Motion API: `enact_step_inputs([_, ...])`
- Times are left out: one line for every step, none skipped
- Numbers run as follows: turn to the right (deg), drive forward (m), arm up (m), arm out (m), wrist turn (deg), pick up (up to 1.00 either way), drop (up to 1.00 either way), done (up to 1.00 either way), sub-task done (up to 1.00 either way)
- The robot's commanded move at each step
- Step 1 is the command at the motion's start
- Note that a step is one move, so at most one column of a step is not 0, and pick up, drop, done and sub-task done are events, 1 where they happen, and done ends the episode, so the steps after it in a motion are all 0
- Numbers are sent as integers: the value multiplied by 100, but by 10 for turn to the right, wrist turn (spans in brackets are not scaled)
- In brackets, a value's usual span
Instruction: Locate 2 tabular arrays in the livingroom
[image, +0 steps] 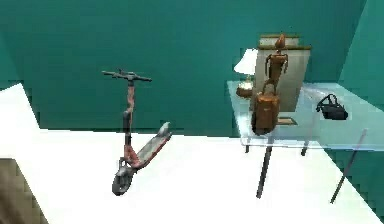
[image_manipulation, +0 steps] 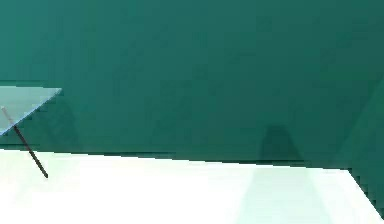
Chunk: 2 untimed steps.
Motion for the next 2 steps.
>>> enact_step_inputs([0, 65, 0, 0, 0, 0, 0, 0, 0])
enact_step_inputs([-390, 0, 0, 0, 0, 0, 0, 0, 0])
